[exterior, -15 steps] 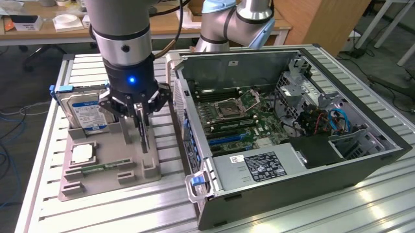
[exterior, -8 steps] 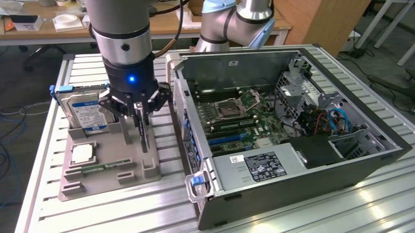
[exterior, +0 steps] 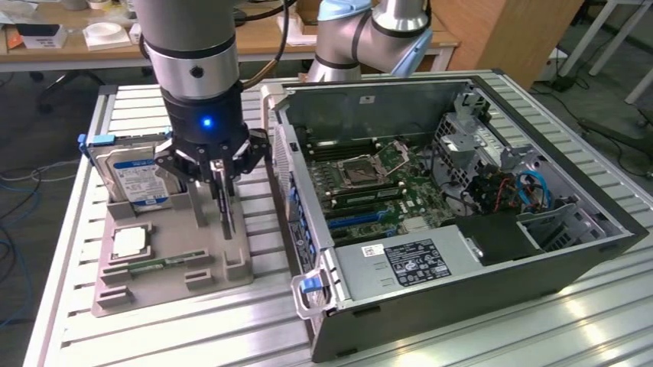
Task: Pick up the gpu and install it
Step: 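Pick up the gpu and move the gpu toward the slot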
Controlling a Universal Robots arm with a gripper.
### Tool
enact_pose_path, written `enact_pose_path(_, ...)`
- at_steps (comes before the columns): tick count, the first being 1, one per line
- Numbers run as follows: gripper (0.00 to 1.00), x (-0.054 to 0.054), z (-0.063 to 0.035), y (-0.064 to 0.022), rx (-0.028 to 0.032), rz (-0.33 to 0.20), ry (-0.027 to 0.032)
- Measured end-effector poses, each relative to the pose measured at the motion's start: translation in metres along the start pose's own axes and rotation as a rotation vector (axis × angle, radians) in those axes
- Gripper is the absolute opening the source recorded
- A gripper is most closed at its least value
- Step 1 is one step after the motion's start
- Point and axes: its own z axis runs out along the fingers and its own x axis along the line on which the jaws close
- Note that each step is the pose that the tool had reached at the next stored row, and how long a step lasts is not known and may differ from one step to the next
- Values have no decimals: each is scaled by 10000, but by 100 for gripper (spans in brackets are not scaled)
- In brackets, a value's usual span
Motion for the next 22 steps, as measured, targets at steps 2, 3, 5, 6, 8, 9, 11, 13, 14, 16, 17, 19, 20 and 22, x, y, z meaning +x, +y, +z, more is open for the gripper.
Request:
enact_pose_path(2,26,0,-8,1,-1,1,-2)
enact_pose_path(3,26,0,-11,1,-1,1,-2)
enact_pose_path(5,26,-1,-17,1,-1,0,-2)
enact_pose_path(6,26,-1,-21,2,-1,1,-1)
enact_pose_path(8,26,-1,-28,2,-1,0,-1)
enact_pose_path(9,26,-1,-33,2,0,0,0)
enact_pose_path(11,26,-1,-38,3,-2,1,-3)
enact_pose_path(13,26,-1,-45,3,0,0,-1)
enact_pose_path(14,26,-1,-48,3,-1,0,-1)
enact_pose_path(16,26,-1,-53,4,-1,1,-1)
enact_pose_path(17,26,-1,-56,4,-1,1,-1)
enact_pose_path(19,26,-1,-62,4,0,0,-1)
enact_pose_path(20,26,-1,-65,4,-1,0,-1)
enact_pose_path(22,26,-2,-69,5,0,0,-1)
